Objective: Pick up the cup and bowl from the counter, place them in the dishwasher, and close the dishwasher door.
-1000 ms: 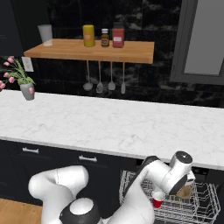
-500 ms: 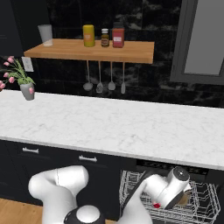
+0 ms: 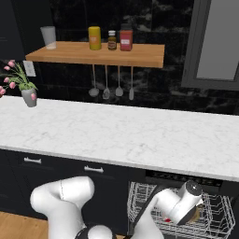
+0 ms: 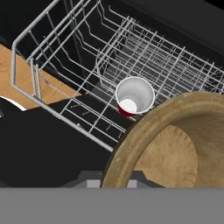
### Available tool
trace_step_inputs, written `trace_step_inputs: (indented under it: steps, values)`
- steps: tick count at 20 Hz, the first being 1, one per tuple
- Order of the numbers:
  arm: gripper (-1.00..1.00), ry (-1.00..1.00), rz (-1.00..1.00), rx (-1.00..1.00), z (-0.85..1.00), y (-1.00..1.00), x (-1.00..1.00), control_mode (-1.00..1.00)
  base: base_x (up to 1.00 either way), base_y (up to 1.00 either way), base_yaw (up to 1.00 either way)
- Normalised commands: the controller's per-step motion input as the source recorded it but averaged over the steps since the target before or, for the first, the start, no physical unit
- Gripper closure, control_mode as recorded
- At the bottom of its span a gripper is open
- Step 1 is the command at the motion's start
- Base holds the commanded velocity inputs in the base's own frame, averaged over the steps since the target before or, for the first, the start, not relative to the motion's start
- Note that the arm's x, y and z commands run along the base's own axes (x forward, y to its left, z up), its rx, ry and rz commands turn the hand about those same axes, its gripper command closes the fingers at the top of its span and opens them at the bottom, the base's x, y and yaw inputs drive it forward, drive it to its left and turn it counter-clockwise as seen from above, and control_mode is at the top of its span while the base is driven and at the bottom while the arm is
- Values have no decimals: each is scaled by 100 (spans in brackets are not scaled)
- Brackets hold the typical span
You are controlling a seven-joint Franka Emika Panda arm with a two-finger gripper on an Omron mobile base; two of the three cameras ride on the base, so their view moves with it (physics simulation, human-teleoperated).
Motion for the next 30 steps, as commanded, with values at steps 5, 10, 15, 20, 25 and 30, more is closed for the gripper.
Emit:
trace_step_inputs:
  steps: [5,10,15,20,25,30]
  values:
    - [100,3,1,1,-19,-1,22,-100,0,0,0]
    - [100,3,5,0,-45,0,9,-100,0,0,0]
    - [100,0,10,0,-45,-1,0,-100,0,0,0]
    - [100,0,11,1,-11,-15,10,-100,0,0,0]
    - [100,3,0,0,0,-17,49,-100,0,0,0]
    - [100,6,0,0,-18,-4,36,-100,0,0,0]
